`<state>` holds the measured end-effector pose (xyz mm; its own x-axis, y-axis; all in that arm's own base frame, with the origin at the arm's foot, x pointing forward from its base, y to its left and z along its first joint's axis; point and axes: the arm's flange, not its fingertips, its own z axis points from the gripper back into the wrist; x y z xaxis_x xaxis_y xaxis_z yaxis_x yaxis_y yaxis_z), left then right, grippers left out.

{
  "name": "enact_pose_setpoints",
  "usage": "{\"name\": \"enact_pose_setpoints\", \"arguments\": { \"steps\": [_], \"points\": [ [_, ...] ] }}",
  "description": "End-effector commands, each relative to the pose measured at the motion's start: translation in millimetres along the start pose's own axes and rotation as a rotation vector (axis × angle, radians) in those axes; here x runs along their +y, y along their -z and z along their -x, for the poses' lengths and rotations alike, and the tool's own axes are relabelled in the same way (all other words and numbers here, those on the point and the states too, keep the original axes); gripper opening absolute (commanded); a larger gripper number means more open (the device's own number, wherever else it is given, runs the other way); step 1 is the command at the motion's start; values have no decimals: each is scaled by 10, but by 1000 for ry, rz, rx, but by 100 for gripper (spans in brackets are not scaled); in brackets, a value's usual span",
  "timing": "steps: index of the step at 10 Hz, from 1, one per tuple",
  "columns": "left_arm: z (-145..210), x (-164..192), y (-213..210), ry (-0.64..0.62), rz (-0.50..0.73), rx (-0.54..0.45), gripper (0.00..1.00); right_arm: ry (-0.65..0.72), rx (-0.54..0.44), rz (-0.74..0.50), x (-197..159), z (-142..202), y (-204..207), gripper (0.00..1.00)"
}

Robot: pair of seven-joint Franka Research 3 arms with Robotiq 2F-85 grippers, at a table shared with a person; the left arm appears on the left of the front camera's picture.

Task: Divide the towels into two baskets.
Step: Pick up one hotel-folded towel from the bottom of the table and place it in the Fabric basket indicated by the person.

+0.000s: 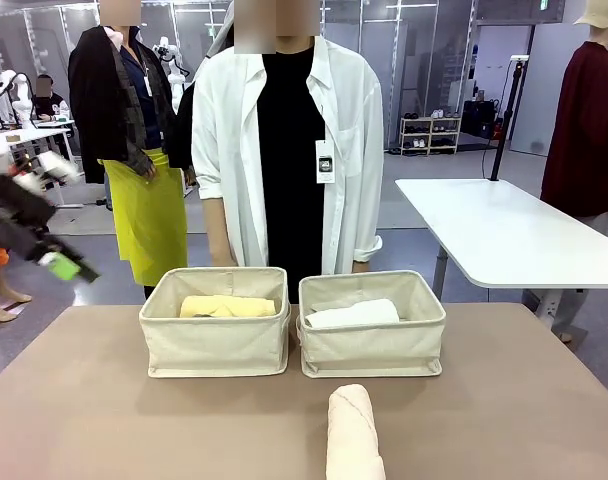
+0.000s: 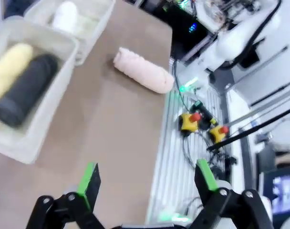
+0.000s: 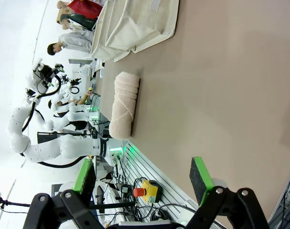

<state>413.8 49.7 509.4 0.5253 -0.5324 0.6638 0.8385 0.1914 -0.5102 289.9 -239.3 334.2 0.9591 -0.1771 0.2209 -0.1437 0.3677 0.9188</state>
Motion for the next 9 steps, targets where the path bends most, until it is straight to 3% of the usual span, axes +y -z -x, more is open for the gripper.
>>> {"name": "enact_pose_setpoints", "arguments": {
  "steps": [1,4,5,7,9],
  "points": [
    [608,-268,-239,-205,-4,-163,100,-9,-5,-1,32,17,5,100],
    [1969,-622,-597,-454,-6,-413,100,-9,-5,-1,32,17,5,100],
    [2252,-678,-642,-453,-7,-548,100,-9,-5,-1,32,17,5,100],
    [2747,-724,-690,-582,-2,-549,100,-9,-5,-1,32,17,5,100],
    [2754,-489,-773,-529,6,-502,100,-9,-5,-1,32,17,5,100]
  ]
}}
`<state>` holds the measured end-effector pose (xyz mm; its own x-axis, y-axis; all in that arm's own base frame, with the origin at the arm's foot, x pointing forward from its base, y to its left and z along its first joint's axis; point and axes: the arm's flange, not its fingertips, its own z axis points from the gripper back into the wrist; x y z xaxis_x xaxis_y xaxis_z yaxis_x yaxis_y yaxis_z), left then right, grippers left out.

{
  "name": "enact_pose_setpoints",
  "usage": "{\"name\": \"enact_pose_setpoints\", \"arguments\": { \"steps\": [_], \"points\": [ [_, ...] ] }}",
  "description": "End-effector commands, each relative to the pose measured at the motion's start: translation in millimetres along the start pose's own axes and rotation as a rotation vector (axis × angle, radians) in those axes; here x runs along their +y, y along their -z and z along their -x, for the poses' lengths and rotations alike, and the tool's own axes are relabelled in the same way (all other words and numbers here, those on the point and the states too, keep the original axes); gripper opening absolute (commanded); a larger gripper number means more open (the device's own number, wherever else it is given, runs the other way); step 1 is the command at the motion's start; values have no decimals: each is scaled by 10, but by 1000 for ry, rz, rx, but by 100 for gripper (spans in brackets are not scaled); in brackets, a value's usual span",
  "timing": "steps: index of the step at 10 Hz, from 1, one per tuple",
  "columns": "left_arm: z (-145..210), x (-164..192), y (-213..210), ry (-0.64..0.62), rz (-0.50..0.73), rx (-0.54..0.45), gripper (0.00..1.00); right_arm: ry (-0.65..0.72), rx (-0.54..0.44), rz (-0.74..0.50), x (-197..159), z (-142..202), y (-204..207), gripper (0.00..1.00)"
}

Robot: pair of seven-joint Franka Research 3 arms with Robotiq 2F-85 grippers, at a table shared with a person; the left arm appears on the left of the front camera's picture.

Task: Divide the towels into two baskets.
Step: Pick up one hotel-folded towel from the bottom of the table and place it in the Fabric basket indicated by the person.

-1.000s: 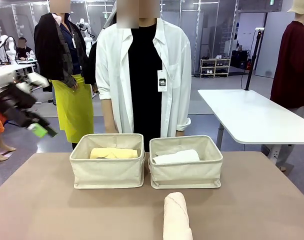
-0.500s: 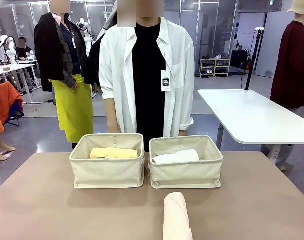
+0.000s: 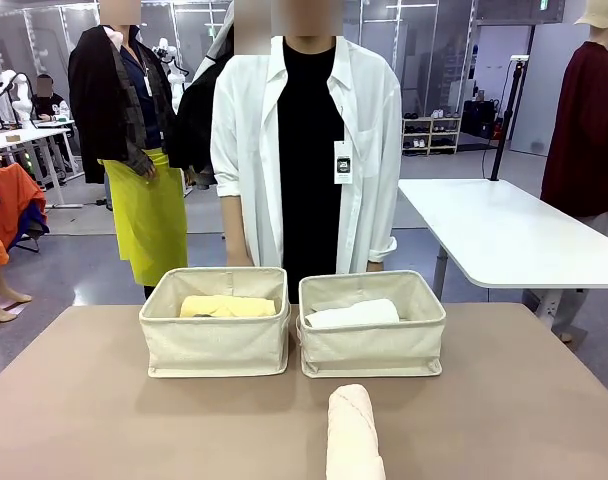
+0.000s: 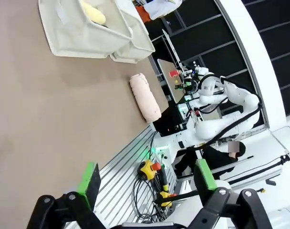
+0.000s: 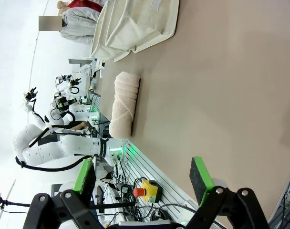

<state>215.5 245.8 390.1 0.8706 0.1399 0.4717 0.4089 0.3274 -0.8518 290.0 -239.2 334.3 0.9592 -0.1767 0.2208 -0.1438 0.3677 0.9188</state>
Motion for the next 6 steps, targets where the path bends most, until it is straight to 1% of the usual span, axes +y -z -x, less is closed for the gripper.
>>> {"name": "enact_pose_setpoints", "arguments": {
  "steps": [1,6],
  "points": [
    [36,-79,1,2,-2,-13,100,-9,-6,-1,31,17,4,100],
    [36,-79,1,2,-2,-13,100,-9,-6,-1,31,17,4,100]
  ]
}}
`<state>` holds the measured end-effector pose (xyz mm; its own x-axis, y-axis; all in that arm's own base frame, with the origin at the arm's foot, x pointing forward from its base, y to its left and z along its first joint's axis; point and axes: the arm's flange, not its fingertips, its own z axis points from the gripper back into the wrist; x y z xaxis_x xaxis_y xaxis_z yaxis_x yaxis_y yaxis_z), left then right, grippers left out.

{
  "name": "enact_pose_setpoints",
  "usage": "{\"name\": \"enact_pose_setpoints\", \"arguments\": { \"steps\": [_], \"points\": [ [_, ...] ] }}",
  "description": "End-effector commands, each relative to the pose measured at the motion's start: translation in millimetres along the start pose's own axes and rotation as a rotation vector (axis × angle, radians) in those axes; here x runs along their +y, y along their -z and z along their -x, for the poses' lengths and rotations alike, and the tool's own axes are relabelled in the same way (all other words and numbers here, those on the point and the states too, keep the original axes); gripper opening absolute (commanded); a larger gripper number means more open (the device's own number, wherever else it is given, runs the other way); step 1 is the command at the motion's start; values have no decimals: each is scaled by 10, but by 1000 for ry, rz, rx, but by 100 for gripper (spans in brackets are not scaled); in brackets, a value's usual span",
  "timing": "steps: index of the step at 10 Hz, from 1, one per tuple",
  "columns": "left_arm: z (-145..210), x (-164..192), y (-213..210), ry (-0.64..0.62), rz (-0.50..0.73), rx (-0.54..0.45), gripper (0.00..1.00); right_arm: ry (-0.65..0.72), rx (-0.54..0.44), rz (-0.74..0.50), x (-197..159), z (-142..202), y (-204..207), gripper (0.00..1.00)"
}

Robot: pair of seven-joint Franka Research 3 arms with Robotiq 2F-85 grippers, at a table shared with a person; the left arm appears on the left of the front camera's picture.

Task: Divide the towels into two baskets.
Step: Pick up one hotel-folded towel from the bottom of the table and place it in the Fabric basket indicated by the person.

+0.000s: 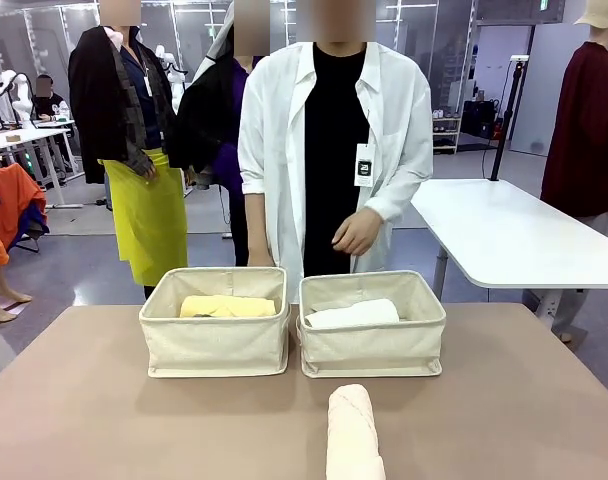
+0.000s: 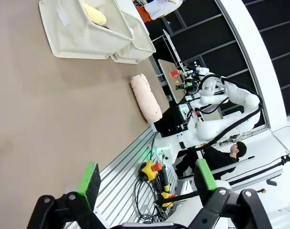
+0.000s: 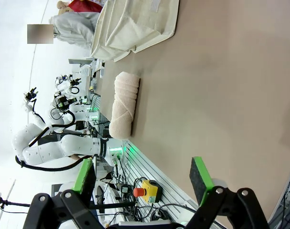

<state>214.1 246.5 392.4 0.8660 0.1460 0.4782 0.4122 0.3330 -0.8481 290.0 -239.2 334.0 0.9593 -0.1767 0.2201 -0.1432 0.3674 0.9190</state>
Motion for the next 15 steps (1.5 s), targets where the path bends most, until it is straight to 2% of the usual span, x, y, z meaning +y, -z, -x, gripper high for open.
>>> {"name": "enact_pose_setpoints", "arguments": {
  "steps": [1,7,9,12,13,14,15],
  "points": [
    [35,-57,17,-3,3,-5,100,-9,-6,-1,34,17,3,100],
    [35,-57,17,-3,3,-5,100,0,0,0,0,0,0,100],
    [35,-57,17,-3,3,-5,100,0,86,70,327,-325,336,100],
    [35,-57,17,-3,3,-5,100,53,185,234,682,-674,1217,100],
    [35,-57,17,-3,3,-5,100,52,182,254,816,-694,1458,100],
    [35,-57,17,-3,3,-5,100,104,121,207,965,-687,1695,100],
    [35,-57,17,-3,3,-5,100,88,126,346,1085,-623,1984,100]
  ]
}}
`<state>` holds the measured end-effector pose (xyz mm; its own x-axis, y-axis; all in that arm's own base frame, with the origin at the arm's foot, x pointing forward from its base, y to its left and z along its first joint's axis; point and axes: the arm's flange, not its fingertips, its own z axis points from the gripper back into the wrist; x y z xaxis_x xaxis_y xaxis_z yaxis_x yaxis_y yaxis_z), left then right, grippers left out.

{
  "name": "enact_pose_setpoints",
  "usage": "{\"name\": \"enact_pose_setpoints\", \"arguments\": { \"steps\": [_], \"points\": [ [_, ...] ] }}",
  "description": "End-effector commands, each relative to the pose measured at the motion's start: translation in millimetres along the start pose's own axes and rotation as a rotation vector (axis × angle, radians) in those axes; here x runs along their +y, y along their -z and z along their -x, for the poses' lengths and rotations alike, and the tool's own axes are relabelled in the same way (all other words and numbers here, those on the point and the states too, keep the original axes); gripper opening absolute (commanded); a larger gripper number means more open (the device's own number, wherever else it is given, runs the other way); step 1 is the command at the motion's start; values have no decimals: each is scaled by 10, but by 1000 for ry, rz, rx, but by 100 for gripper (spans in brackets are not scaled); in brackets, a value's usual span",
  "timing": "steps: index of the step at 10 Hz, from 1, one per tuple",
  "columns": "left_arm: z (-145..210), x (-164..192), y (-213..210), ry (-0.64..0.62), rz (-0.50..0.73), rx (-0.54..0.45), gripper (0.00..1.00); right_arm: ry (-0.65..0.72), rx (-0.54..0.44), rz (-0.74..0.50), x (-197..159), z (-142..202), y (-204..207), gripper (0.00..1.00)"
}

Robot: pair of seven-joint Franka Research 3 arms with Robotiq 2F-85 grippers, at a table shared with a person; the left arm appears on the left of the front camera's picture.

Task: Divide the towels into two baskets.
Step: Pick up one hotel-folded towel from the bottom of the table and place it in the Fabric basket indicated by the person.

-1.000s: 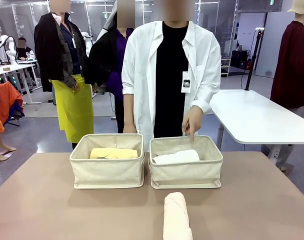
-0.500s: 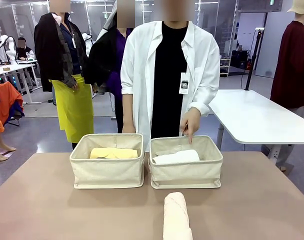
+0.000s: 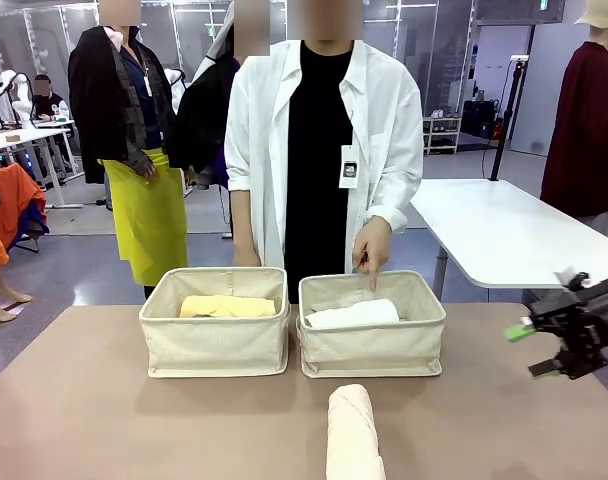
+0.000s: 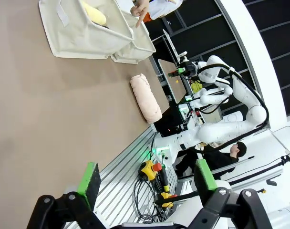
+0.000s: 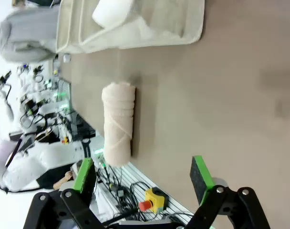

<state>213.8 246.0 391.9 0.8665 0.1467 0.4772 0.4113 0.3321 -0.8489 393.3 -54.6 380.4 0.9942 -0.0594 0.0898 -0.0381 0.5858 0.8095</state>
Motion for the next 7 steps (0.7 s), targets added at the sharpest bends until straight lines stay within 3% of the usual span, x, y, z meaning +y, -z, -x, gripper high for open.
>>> {"name": "enact_pose_setpoints", "arguments": {
  "steps": [1,2,4,7],
  "points": [
    [30,-58,12,-2,2,-5,100,-1,-22,126,359,187,389,100],
    [30,-58,12,-2,2,-5,100,-27,-21,209,530,261,608,100],
    [30,-58,12,-2,2,-5,100,-11,-40,186,801,402,970,100],
    [30,-58,12,-2,2,-5,100,-49,-10,304,1091,536,1466,100]
  ]
}}
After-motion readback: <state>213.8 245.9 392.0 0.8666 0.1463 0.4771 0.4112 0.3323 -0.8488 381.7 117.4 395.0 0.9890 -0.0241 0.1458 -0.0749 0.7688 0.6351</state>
